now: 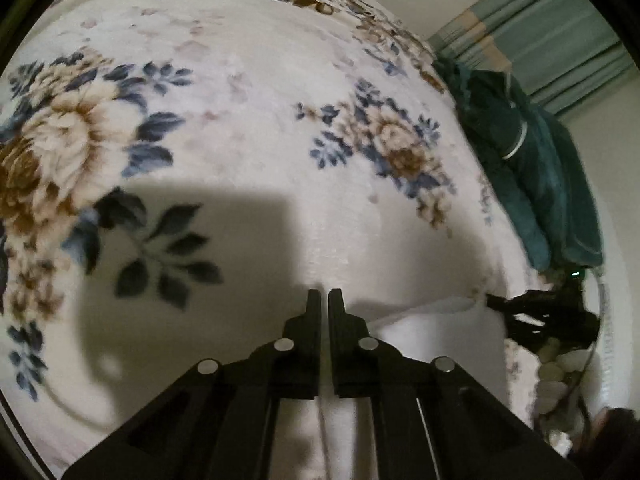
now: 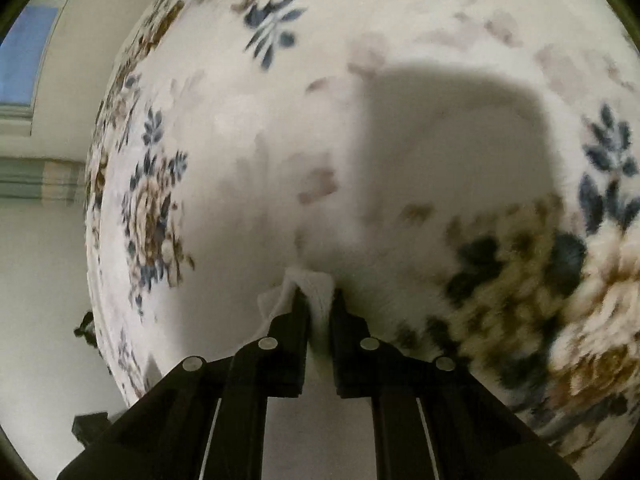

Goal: Fold small clothes

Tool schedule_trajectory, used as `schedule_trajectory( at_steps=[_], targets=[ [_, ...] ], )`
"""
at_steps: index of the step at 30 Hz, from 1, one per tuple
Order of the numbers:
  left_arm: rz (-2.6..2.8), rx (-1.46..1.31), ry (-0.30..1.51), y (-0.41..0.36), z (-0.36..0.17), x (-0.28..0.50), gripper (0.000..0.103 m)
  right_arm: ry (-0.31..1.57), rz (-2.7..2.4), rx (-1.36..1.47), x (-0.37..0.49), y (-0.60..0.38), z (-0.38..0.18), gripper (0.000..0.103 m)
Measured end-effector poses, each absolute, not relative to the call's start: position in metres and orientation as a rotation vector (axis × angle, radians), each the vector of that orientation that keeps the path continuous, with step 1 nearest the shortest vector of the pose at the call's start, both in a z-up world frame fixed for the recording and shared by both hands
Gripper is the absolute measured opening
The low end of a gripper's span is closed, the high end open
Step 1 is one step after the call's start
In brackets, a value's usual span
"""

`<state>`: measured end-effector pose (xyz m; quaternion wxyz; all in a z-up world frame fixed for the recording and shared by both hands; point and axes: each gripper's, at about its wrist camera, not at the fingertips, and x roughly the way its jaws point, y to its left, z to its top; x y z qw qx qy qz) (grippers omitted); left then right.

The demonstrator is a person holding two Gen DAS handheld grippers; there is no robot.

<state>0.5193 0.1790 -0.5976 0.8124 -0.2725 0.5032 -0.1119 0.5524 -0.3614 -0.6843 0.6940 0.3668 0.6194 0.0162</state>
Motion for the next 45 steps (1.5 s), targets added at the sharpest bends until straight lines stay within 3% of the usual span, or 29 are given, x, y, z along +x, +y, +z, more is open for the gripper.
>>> schedule_trajectory(
  at_steps=[1, 2, 4, 5, 7, 8, 12, 15, 20, 26, 33, 34, 35, 36, 37, 45],
  targets=[
    [-0.250, -0.585, 1.080, 0.182, -0.592, 0.517, 0.004, 1.411, 0.051, 0.808, 0.549, -0.359, -0.680, 0.024],
    [-0.257, -0.581, 1.087, 0.182, -0.588, 0.514, 0.004, 1.426, 0.065, 0.798, 0.544, -0.358, -0.674, 0.042],
    [-0.258, -0.552, 1.090, 0.182, -0.573, 0.502, 0.013, 1.422, 0.107, 0.773, 0.526, -0.357, -0.655, 0.056],
    [-0.262, -0.541, 1.082, 0.182, -0.566, 0.493, 0.021, 1.428, 0.134, 0.752, 0.510, -0.355, -0.643, 0.056],
    [-0.269, -0.540, 1.069, 0.183, -0.554, 0.475, 0.059, 1.447, 0.170, 0.745, 0.481, -0.353, -0.628, 0.056],
    [-0.280, -0.554, 1.057, 0.184, -0.546, 0.461, 0.062, 1.464, 0.186, 0.751, 0.461, -0.353, -0.621, 0.057],
    [-0.315, -0.562, 1.086, 0.184, -0.528, 0.399, 0.062, 1.567, 0.248, 0.797, 0.368, -0.348, -0.607, 0.058],
    [-0.329, -0.524, 1.146, 0.179, -0.519, 0.334, 0.062, 1.662, 0.265, 0.786, 0.288, -0.342, -0.611, 0.065],
    [-0.315, -0.528, 1.325, 0.171, -0.549, 0.235, 0.062, 1.798, 0.227, 0.799, 0.167, -0.332, -0.655, 0.065],
    [-0.315, -0.594, 1.483, 0.165, -0.613, 0.172, 0.062, 1.765, 0.226, 1.012, 0.098, -0.325, -0.715, 0.065],
    [-0.339, -0.634, 1.408, 0.145, -0.610, 0.162, 0.058, 1.688, 0.329, 1.265, 0.082, -0.302, -0.737, 0.064],
    [-0.342, -0.634, 1.407, 0.142, -0.611, 0.161, 0.031, 1.684, 0.342, 1.272, 0.082, -0.297, -0.737, 0.058],
    [-0.342, -0.632, 1.423, 0.138, -0.613, 0.162, 0.014, 1.689, 0.369, 1.270, 0.082, -0.290, -0.736, 0.039],
    [-0.340, -0.638, 1.430, 0.136, -0.614, 0.164, 0.014, 1.693, 0.380, 1.258, 0.081, -0.287, -0.735, 0.024],
    [-0.338, -0.646, 1.421, 0.134, -0.612, 0.164, 0.014, 1.685, 0.380, 1.249, 0.081, -0.285, -0.731, 0.016],
    [-0.372, -0.796, 1.311, 0.147, -0.560, 0.175, 0.012, 1.568, 0.447, 1.262, 0.100, -0.282, -0.675, 0.014]
  ],
)
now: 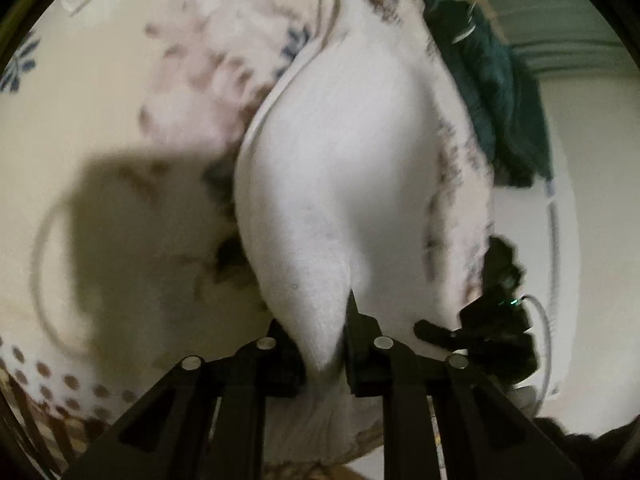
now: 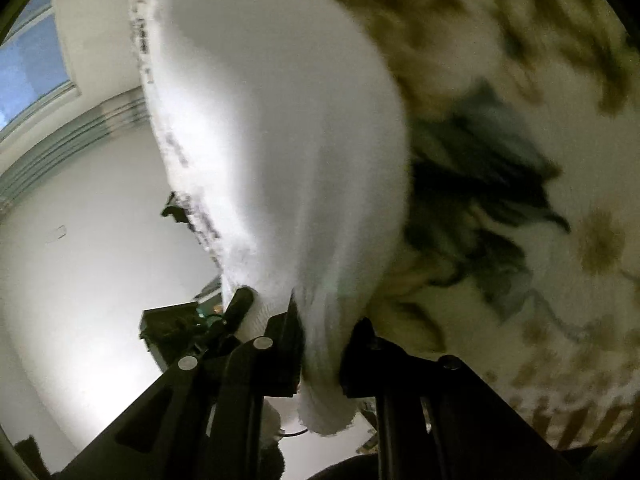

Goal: Fold small clothes

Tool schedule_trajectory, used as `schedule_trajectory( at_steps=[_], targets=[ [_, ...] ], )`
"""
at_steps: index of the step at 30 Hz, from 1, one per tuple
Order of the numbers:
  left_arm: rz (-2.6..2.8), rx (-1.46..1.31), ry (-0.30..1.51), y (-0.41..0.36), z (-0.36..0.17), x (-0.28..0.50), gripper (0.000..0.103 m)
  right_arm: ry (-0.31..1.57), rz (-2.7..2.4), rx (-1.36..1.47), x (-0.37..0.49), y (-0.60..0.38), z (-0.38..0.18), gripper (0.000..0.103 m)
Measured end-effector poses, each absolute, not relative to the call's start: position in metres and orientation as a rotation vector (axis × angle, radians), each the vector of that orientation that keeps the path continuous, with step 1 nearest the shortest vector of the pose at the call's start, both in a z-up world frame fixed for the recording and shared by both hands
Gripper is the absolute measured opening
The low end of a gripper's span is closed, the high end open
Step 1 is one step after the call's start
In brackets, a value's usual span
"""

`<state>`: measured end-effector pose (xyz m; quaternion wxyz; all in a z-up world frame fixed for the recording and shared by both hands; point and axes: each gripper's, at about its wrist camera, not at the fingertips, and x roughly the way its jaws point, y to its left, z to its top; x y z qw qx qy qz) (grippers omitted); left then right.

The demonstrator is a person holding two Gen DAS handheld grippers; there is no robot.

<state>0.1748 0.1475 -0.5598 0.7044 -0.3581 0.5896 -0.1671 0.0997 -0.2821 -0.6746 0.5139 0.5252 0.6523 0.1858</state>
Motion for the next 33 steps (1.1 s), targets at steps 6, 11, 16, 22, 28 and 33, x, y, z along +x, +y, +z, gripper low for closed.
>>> schedule_trajectory(
  at_steps=[6, 11, 16, 22, 28, 33],
  targets=[
    [-0.405, -0.872, 1.162, 0.151, -0.503, 0.233, 0.013, 1.463, 0.504, 1.251, 0.164, -0.295, -0.619, 0.014],
    [-0.421, -0.887, 1.055, 0.143, -0.487, 0.341, 0.013, 1.365, 0.485, 1.229, 0.282, -0.307, -0.594, 0.014],
    [-0.385, -0.920, 1.048, 0.143, -0.508, 0.459, 0.029, 1.319, 0.423, 1.255, 0.416, -0.337, -0.601, 0.031],
    [-0.312, -0.954, 0.972, 0.168, -0.512, 0.499, 0.057, 1.217, 0.369, 1.222, 0.494, -0.344, -0.585, 0.055],
    [-0.269, -0.640, 1.043, 0.157, -0.516, 0.489, 0.058, 1.310, 0.258, 0.825, 0.467, -0.350, -0.578, 0.055],
    [-0.296, -0.371, 1.136, 0.116, -0.543, 0.506, 0.058, 1.361, 0.231, 0.717, 0.456, -0.352, -0.611, 0.055]
  ],
)
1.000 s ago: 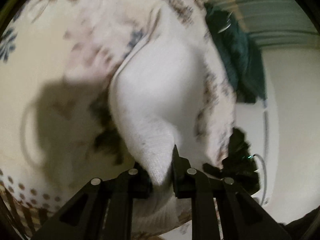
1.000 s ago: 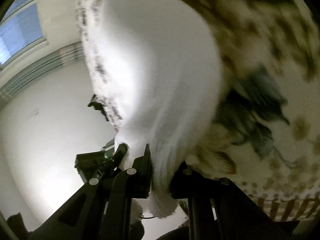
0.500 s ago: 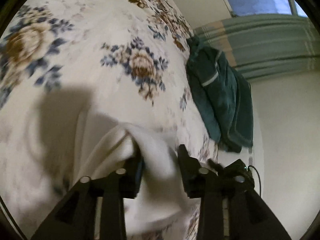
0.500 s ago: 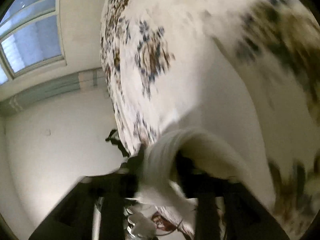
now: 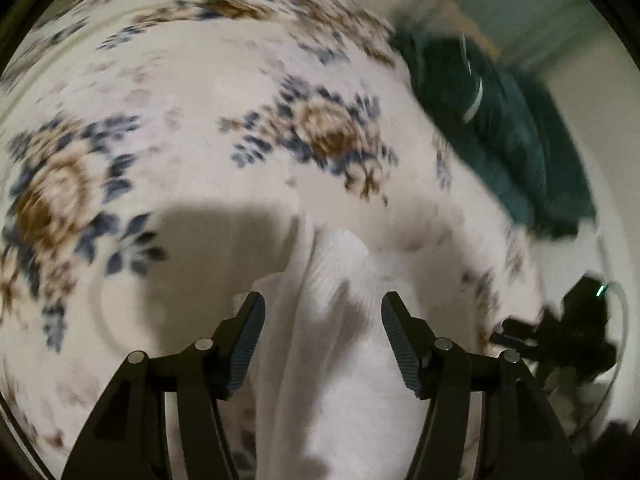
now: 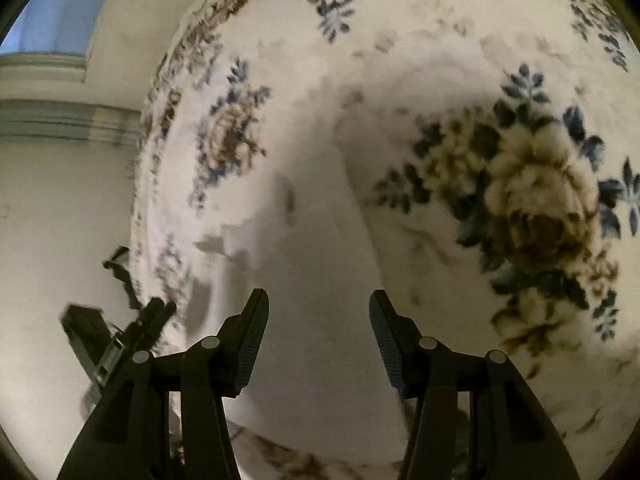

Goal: Fold small clothes

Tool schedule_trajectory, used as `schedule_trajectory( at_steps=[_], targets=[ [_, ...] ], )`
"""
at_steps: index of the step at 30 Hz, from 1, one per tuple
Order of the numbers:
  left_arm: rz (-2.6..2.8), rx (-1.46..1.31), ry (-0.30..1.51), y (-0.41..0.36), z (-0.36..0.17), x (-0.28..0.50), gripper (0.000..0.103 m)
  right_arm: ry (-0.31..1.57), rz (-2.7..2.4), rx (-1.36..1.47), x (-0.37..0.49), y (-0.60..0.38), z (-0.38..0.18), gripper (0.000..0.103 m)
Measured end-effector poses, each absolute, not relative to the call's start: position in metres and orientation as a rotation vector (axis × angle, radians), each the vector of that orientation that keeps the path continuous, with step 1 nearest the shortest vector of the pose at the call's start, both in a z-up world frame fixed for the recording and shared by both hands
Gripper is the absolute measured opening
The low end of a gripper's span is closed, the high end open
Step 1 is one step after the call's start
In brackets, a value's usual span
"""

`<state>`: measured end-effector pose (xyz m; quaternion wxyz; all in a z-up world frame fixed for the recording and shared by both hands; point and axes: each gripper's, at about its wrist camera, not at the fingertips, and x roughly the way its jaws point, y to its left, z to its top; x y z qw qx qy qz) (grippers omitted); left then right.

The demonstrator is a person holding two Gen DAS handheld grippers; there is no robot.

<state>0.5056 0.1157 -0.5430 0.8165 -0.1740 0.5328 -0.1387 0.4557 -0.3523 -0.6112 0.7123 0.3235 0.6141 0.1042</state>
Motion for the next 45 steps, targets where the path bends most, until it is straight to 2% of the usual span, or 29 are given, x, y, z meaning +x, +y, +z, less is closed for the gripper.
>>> schedule_trajectory(
  at_steps=[2, 3, 4, 5, 6, 7, 13, 17, 22, 25, 27, 28, 29, 30, 31, 33, 35, 41, 42, 43, 44, 45],
  targets=[
    [-0.325, -0.299, 1.153, 0.099, -0.551, 0.513, 0.054, 1.372, 0.246, 0.662, 0.460, -0.347, -0.621, 0.055],
    [-0.332, -0.261, 1.150, 0.092, -0.552, 0.515, 0.043, 1.381, 0.253, 0.626, 0.464, -0.343, -0.624, 0.055],
    [-0.338, -0.221, 1.161, 0.084, -0.557, 0.518, 0.009, 1.385, 0.268, 0.602, 0.470, -0.338, -0.627, 0.053],
    [-0.338, -0.211, 1.182, 0.082, -0.559, 0.520, 0.003, 1.380, 0.276, 0.570, 0.475, -0.334, -0.628, 0.027],
    [-0.331, -0.220, 1.185, 0.084, -0.559, 0.520, 0.003, 1.384, 0.260, 0.537, 0.479, -0.330, -0.628, 0.008],
    [-0.323, -0.243, 1.165, 0.090, -0.555, 0.518, 0.003, 1.372, 0.238, 0.515, 0.481, -0.331, -0.625, 0.005],
    [-0.232, -0.433, 1.070, 0.146, -0.529, 0.510, 0.002, 1.250, 0.151, 0.562, 0.487, -0.355, -0.596, 0.004],
    [-0.198, -0.472, 1.083, 0.159, -0.539, 0.528, 0.002, 1.207, 0.133, 0.572, 0.511, -0.357, -0.594, 0.004],
    [-0.174, -0.582, 1.218, 0.165, -0.597, 0.549, 0.003, 1.330, 0.092, 0.544, 0.541, -0.350, -0.641, 0.004],
    [-0.228, -0.658, 1.217, 0.168, -0.597, 0.539, 0.007, 1.364, 0.139, 0.630, 0.541, -0.355, -0.652, 0.005],
    [-0.249, -0.679, 1.218, 0.169, -0.587, 0.526, 0.024, 1.382, 0.185, 0.689, 0.534, -0.363, -0.650, 0.013],
    [-0.263, -0.693, 1.209, 0.171, -0.581, 0.517, 0.044, 1.391, 0.214, 0.714, 0.527, -0.367, -0.649, 0.026],
    [-0.289, -0.700, 1.193, 0.172, -0.575, 0.501, 0.062, 1.397, 0.251, 0.750, 0.518, -0.372, -0.648, 0.043],
    [-0.304, -0.709, 1.184, 0.173, -0.572, 0.487, 0.066, 1.411, 0.279, 0.787, 0.506, -0.375, -0.650, 0.053],
    [-0.315, -0.729, 1.178, 0.175, -0.571, 0.476, 0.067, 1.429, 0.299, 0.828, 0.492, -0.379, -0.654, 0.067],
    [-0.345, -0.783, 1.206, 0.176, -0.581, 0.452, 0.067, 1.484, 0.358, 0.912, 0.463, -0.381, -0.670, 0.071],
    [-0.365, -0.819, 1.243, 0.173, -0.599, 0.435, 0.067, 1.537, 0.421, 0.984, 0.438, -0.374, -0.692, 0.086],
    [-0.443, -0.939, 1.243, 0.148, -0.629, 0.437, 0.067, 1.593, 0.610, 1.175, 0.421, -0.321, -0.747, 0.091],
    [-0.432, -0.925, 1.231, 0.144, -0.627, 0.439, 0.066, 1.584, 0.613, 1.166, 0.424, -0.315, -0.746, 0.091],
    [-0.431, -0.909, 1.222, 0.140, -0.624, 0.440, 0.051, 1.573, 0.609, 1.143, 0.426, -0.309, -0.743, 0.088],
    [-0.433, -0.893, 1.212, 0.138, -0.620, 0.440, 0.035, 1.560, 0.612, 1.116, 0.428, -0.304, -0.738, 0.071],
    [-0.422, -0.877, 1.194, 0.138, -0.613, 0.437, 0.034, 1.561, 0.602, 1.095, 0.427, -0.302, -0.734, 0.055]
  ],
)
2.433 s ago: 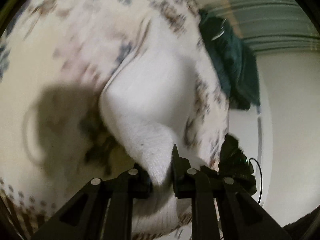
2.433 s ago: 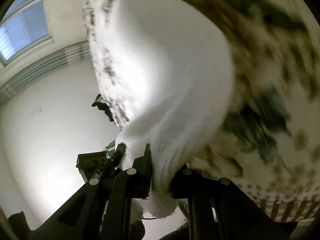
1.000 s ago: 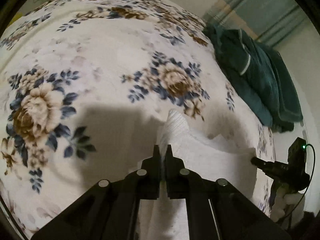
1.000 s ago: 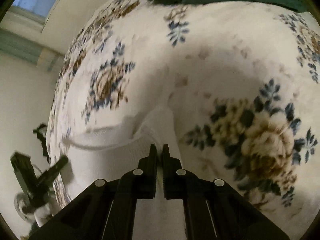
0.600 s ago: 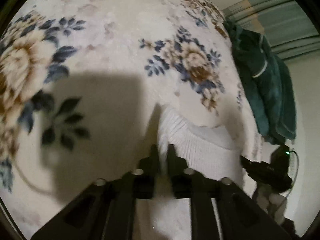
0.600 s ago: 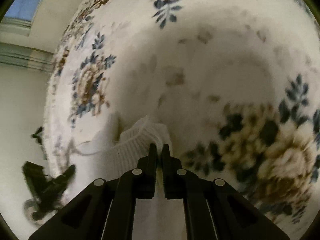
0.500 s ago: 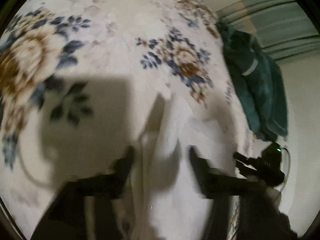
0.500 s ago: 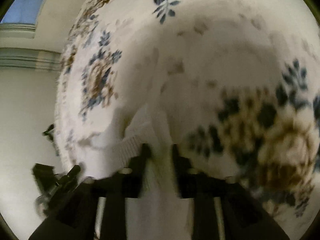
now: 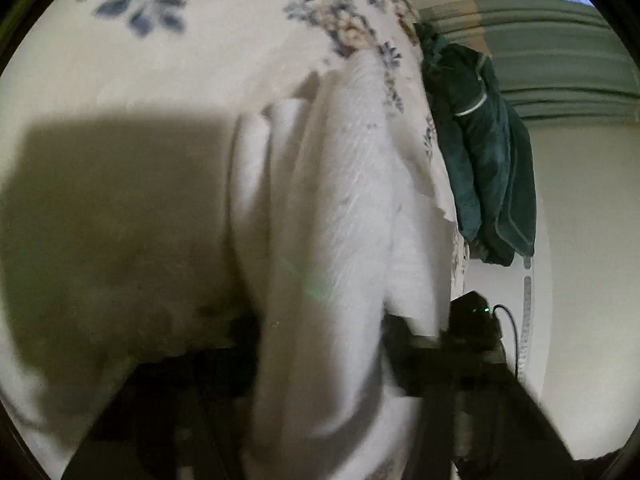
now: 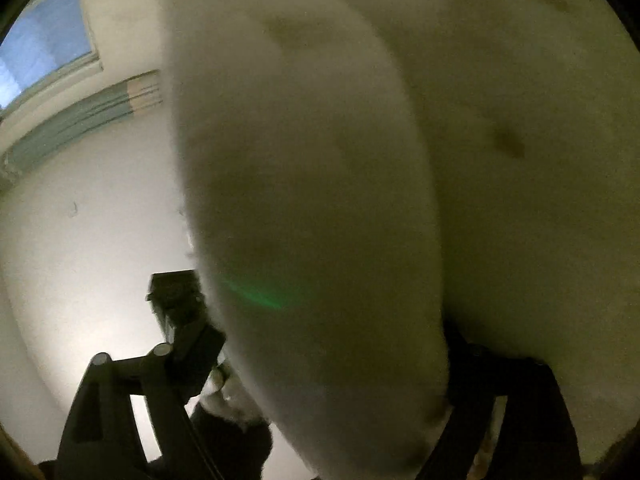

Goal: Fold small clothes

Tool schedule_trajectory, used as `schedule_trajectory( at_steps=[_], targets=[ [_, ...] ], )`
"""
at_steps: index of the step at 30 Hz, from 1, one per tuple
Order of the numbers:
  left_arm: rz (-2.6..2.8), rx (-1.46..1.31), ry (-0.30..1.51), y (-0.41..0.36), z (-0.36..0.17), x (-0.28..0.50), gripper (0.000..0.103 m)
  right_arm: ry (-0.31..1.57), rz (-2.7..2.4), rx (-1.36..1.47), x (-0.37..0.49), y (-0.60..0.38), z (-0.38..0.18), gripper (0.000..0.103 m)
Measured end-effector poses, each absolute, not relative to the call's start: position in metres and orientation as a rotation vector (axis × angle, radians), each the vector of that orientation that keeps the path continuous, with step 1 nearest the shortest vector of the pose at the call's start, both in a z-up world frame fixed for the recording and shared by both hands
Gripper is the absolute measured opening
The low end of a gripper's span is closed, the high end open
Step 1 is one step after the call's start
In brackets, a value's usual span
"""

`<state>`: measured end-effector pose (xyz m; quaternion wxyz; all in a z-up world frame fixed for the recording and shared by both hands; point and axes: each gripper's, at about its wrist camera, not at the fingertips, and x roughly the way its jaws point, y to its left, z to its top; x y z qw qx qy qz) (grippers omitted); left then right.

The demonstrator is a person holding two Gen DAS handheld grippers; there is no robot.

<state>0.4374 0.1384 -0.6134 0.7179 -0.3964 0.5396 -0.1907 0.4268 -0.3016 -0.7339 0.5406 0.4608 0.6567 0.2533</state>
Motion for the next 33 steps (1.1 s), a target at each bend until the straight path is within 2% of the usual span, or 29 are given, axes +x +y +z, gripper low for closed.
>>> schedule_trajectory(
  at_steps=[2, 5, 10, 15, 16, 18, 19, 20, 21, 23, 27, 30, 33],
  targets=[
    [-0.411, -0.855, 1.173, 0.141, -0.599, 0.431, 0.029, 1.538, 0.583, 1.074, 0.421, -0.302, -0.720, 0.044],
    [-0.407, -0.825, 1.156, 0.138, -0.570, 0.410, 0.029, 1.521, 0.598, 1.022, 0.402, -0.297, -0.690, 0.041],
    [-0.376, -0.792, 1.213, 0.131, -0.541, 0.339, 0.030, 1.572, 0.612, 0.976, 0.324, -0.288, -0.658, 0.041],
    [-0.292, -0.830, 1.372, 0.121, -0.563, 0.248, 0.033, 1.705, 0.522, 0.959, 0.227, -0.283, -0.667, 0.041],
    [-0.270, -0.813, 1.409, 0.118, -0.570, 0.235, 0.037, 1.732, 0.498, 0.949, 0.211, -0.281, -0.673, 0.041],
    [-0.197, -0.787, 1.491, 0.114, -0.583, 0.214, 0.040, 1.796, 0.417, 0.878, 0.188, -0.278, -0.684, 0.045],
    [-0.147, -0.742, 1.513, 0.112, -0.581, 0.206, 0.042, 1.819, 0.382, 0.826, 0.182, -0.276, -0.687, 0.051],
    [-0.123, -0.700, 1.507, 0.111, -0.574, 0.204, 0.043, 1.837, 0.354, 0.783, 0.180, -0.276, -0.687, 0.057],
    [-0.112, -0.654, 1.489, 0.109, -0.564, 0.203, 0.047, 1.841, 0.328, 0.757, 0.178, -0.276, -0.684, 0.058],
    [-0.070, -0.555, 1.448, 0.105, -0.538, 0.209, 0.066, 1.830, 0.300, 0.722, 0.182, -0.279, -0.669, 0.058],
    [-0.086, -0.415, 1.384, 0.092, -0.504, 0.239, 0.069, 1.740, 0.237, 0.474, 0.224, -0.291, -0.609, 0.058],
    [-0.102, -0.284, 1.355, 0.079, -0.502, 0.261, 0.069, 1.626, 0.272, 0.341, 0.264, -0.283, -0.564, 0.058],
    [-0.111, -0.180, 1.333, 0.066, -0.512, 0.280, 0.069, 1.572, 0.349, 0.205, 0.308, -0.259, -0.553, 0.060]
  ],
)
